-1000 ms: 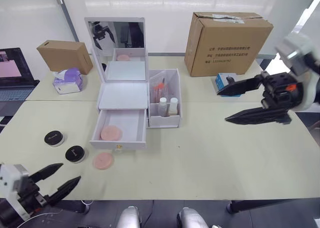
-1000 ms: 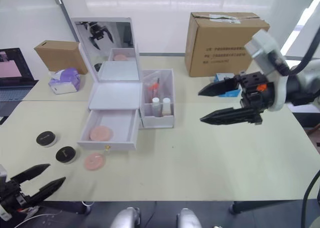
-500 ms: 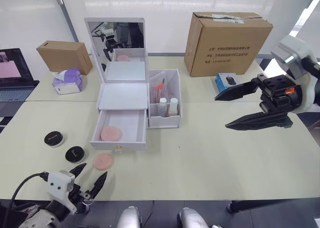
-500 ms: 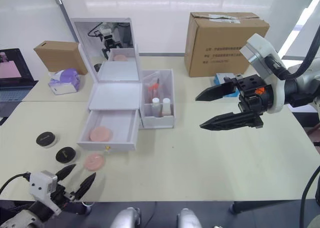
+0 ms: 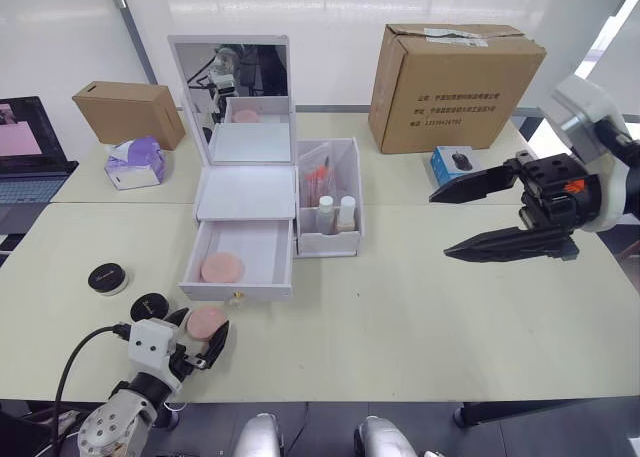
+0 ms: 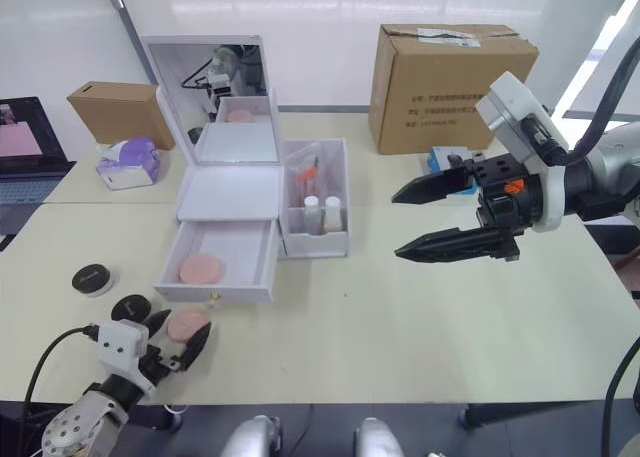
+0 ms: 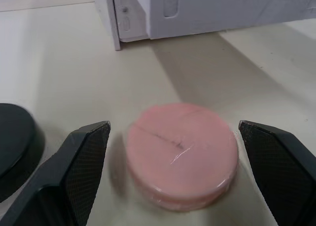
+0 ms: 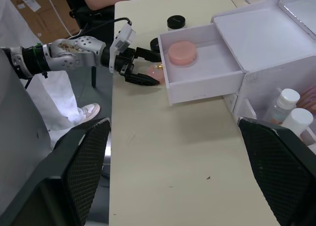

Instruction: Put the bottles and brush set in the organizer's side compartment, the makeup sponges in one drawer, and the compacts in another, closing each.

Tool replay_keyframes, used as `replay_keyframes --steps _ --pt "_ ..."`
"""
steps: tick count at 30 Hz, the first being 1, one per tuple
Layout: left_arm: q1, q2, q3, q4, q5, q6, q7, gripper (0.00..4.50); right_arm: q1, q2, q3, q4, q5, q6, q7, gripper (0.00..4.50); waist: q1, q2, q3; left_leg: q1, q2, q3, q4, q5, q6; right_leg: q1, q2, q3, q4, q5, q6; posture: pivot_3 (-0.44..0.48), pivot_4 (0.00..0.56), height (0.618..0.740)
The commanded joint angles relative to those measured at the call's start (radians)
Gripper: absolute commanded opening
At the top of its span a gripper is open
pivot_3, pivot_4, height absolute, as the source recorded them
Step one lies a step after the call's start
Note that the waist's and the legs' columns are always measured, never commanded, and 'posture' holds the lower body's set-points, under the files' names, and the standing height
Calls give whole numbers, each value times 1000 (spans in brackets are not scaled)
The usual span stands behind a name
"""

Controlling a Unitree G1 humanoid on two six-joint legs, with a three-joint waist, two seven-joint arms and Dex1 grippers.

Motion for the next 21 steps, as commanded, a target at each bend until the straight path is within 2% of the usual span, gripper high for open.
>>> replay_keyframes --steps 1,4,7,10,12,17,21 --pt "-13 17 -8 -10 -7 3 12 4485 3 -20 -53 -25 25 19 -18 4500 0 0 0 0 0 0 0 0 0 0 0 0 0 0 0 0 150 740" --pt "-16 34 -15 0 -3 9 5 4485 10 -18 -67 -40 36 33 -33 4500 0 0 0 0 0 0 0 0 0 0 0 0 0 0 0 0 150 740" --pt "-11 56 -2 18 -25 31 -4 3857 13 -14 -76 -49 48 42 -50 4500 0 0 0 0 0 0 0 0 0 0 0 0 0 0 0 0 150 740" --pt "1 90 13 37 -39 40 -27 2965 15 -11 -78 -54 57 41 -65 4500 0 0 0 0 0 0 0 0 0 0 0 0 0 0 0 0 150 740" --pt "19 120 22 36 -53 37 -55 2939 18 -7 -75 -53 56 34 -69 4500 -1 0 0 0 0 0 0 0 0 0 0 0 0 0 0 0 150 740" --pt "94 194 141 -63 -272 98 -177 2939 12 16 -59 -37 40 4 -63 4500 -13 1 0 1 1 0 -1 0 0 0 0 0 0 0 0 0 150 740" --pt "184 307 375 -73 -441 186 -272 2939 12 35 -51 -25 27 -14 -58 4500 -13 -1 1 1 2 0 -2 0 0 -3 0 -1 0 0 0 0 150 740"
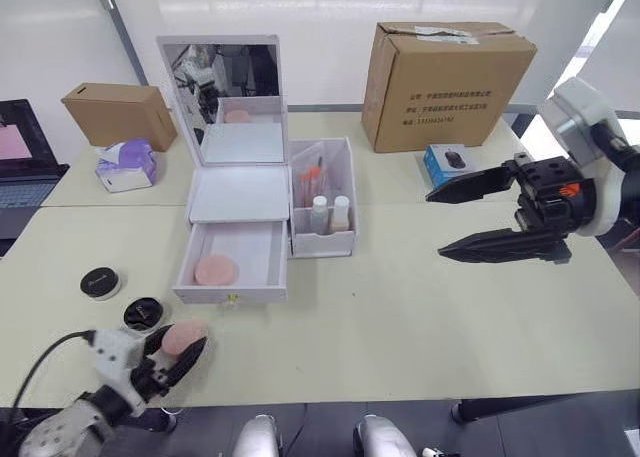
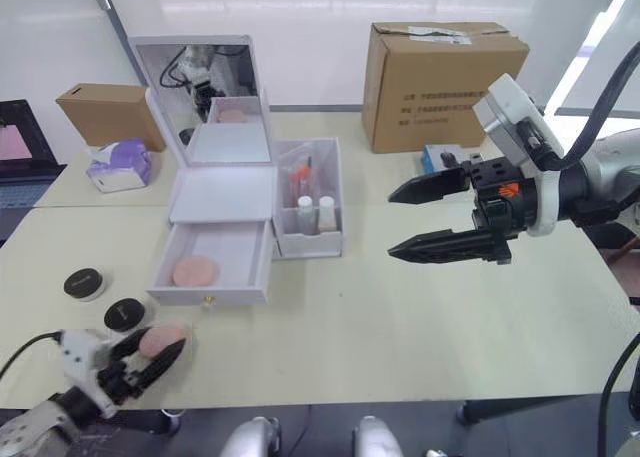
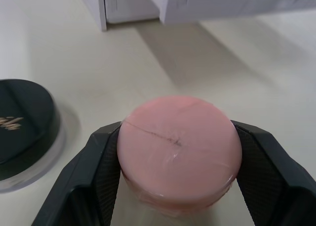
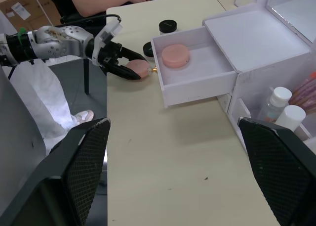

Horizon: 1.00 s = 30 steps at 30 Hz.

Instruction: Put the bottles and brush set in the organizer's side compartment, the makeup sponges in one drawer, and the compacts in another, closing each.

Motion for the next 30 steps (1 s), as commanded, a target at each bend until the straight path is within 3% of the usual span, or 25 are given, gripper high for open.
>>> replay_keyframes --steps 1,4,7,11,14,18,23,30 --pt "27 108 232 9 -151 72 -79 2939 -12 9 -17 4 -7 -37 7 4500 2 0 0 0 0 0 0 0 0 -1 0 0 0 0 0 0 150 740" --pt "-51 276 360 93 -227 144 -156 2939 -5 37 -9 8 -16 -58 3 4500 15 1 1 0 -1 1 0 0 0 -1 -1 -1 0 0 0 0 150 740" --pt "-169 404 344 114 -268 204 -216 2939 2 51 -13 0 -15 -56 -7 4500 26 1 1 -4 -1 2 0 -1 -2 -3 -3 -2 -1 0 -1 0 150 740" --pt "-451 617 186 194 -296 284 -320 2939 29 48 -43 -24 -1 -46 -25 4500 34 0 1 -5 -1 9 0 -2 -3 -4 -7 -2 -2 2 -4 0 150 740" --pt "-671 671 3 242 -272 311 -377 2939 60 43 -79 -57 22 -28 -59 4500 28 1 1 -6 -1 11 -1 -1 -2 -6 -8 -2 -2 6 -8 0 150 740" --pt "-936 632 -259 277 -201 327 -484 2939 147 19 -180 -129 78 15 -126 4500 23 2 1 -5 -1 10 0 3 6 0 -5 -1 -1 7 -4 0 150 740" --pt "-1167 495 -463 382 -76 285 -560 2939 261 1 -314 -218 158 66 -224 4500 14 2 1 -4 0 0 0 4 7 1 3 0 0 10 5 0 150 740" --pt "-1261 373 -602 497 85 138 -685 2939 376 -21 -476 -306 292 120 -358 4500 8 2 1 -4 -1 -5 1 5 8 2 5 2 0 10 6 0 150 740"
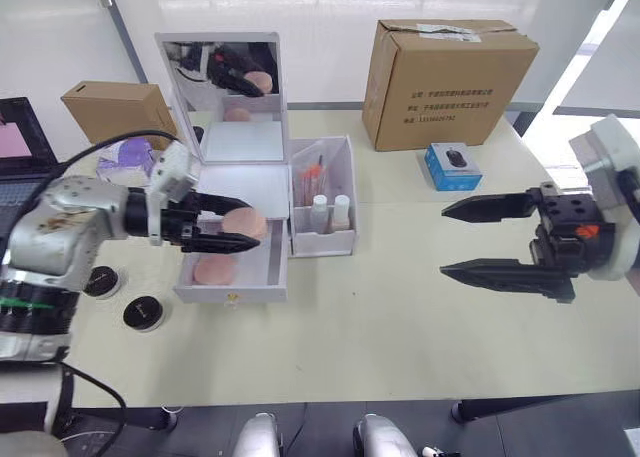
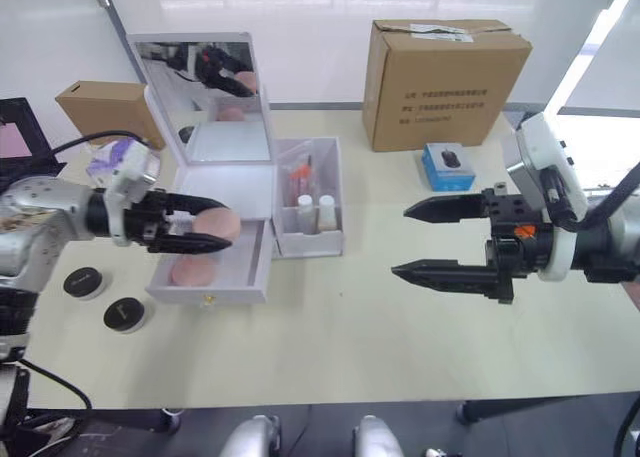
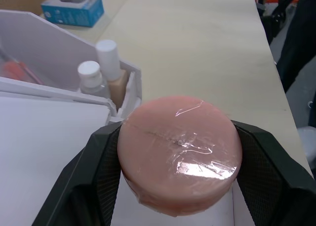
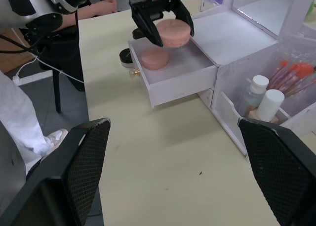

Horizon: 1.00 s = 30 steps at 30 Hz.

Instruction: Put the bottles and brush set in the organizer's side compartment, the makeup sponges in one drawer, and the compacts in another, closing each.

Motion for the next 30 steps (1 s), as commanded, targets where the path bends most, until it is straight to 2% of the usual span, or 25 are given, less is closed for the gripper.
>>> replay_keyframes --steps 1,8,14,16,19,23,30 --pt "-31 -22 -25 47 74 -114 -75 2939 37 -27 -111 -45 75 22 -64 4500 1 0 0 0 0 0 0 0 0 0 0 0 0 0 0 0 150 740" --pt "-46 -64 -33 116 128 -182 -135 2939 122 -50 -190 -81 167 18 -151 4500 5 0 0 -1 0 0 0 0 0 1 0 0 0 0 1 0 150 740" --pt "-42 -89 -23 138 149 -192 -143 2939 137 -78 -197 -76 210 -6 -188 4500 5 0 0 -1 0 -1 1 0 1 1 -1 0 0 0 2 0 150 740" --pt "-40 -93 -17 138 146 -191 -153 3665 140 -85 -191 -73 211 -14 -191 4500 5 0 0 -1 0 -1 1 1 1 1 -1 0 0 0 2 0 150 740" --pt "-43 -93 -7 144 144 -175 -149 4487 137 -95 -178 -66 212 -28 -191 4500 5 0 0 -1 0 -1 1 1 1 1 -1 0 0 0 2 0 150 740" --pt "-42 -84 18 136 132 -160 -147 4487 135 -106 -164 -54 203 -44 -178 4500 5 0 0 -1 0 -1 1 1 1 1 -1 0 0 -1 4 0 150 740" --pt "-12 -65 116 22 45 -9 -88 4487 101 -121 -90 -24 179 -90 -138 4500 4 0 0 -1 0 -1 1 1 1 1 -1 0 0 -2 5 0 150 740"
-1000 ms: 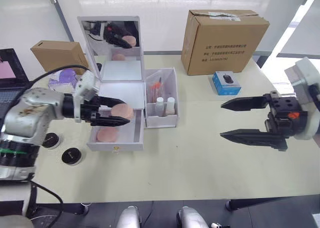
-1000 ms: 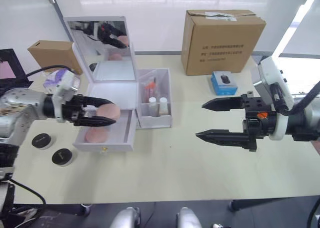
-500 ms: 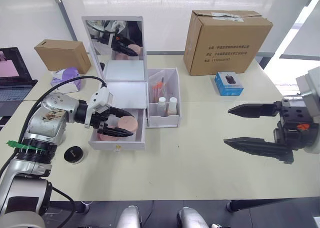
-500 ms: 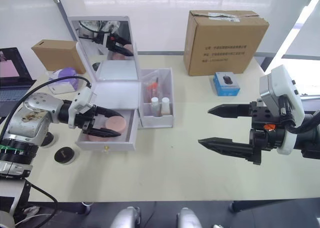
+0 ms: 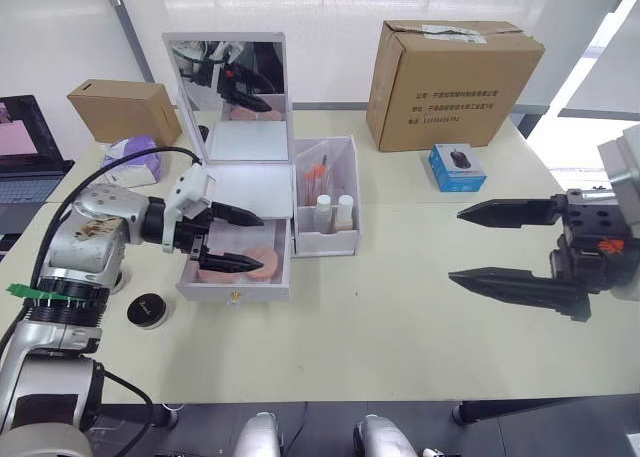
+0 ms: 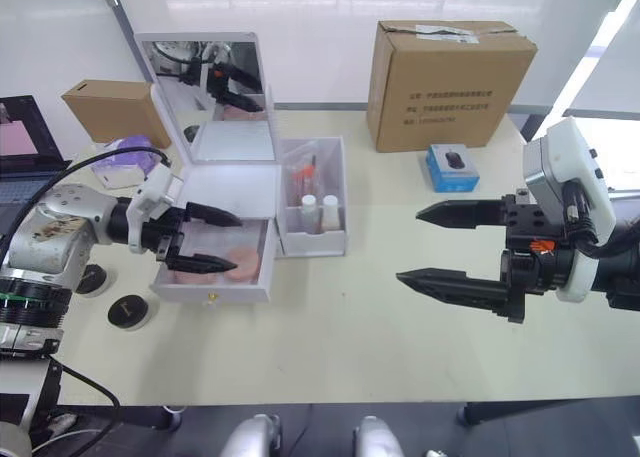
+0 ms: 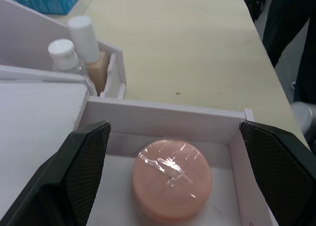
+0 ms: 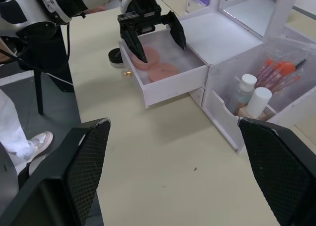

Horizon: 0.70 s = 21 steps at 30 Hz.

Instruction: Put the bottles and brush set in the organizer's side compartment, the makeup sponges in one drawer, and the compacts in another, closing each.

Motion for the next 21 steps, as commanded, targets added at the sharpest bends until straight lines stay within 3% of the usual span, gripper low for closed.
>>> replay_keyframes --steps 1,4,7,10,13,16,21 --pt "18 38 81 -103 -74 107 38 4487 -36 -20 26 22 -22 -46 31 4500 0 0 0 0 0 0 0 0 0 0 0 0 0 0 0 0 150 740" --pt "94 96 163 -222 -172 251 61 4487 -77 -22 84 46 -48 -73 65 4500 -6 0 0 0 0 0 0 0 0 0 0 0 0 0 0 0 150 740" --pt "327 167 404 -390 -292 403 127 4487 -175 -5 221 108 -132 -126 141 4500 -28 1 0 2 1 0 -1 0 0 -1 0 0 0 0 0 0 150 740" --pt "547 140 594 -518 -344 454 202 4487 -261 16 327 168 -222 -168 203 4500 -31 2 0 4 2 0 -3 -1 1 -1 0 0 1 -2 -3 0 150 740" --pt "748 52 747 -637 -400 494 298 3854 -329 45 411 219 -298 -201 264 4500 -25 2 1 6 1 1 -2 -1 1 0 -2 0 1 -6 -10 0 150 740" --pt "956 -64 836 -761 -436 493 362 2940 -383 78 475 269 -371 -228 308 4500 -17 0 1 6 1 3 -2 -1 0 -2 -4 -2 0 -6 -10 0 150 740" --pt "1160 -264 810 -845 -361 356 499 1240 -431 122 528 310 -450 -244 351 4500 2 -1 1 6 1 5 -1 -1 0 -1 -6 -2 -2 -6 -11 0 150 740"
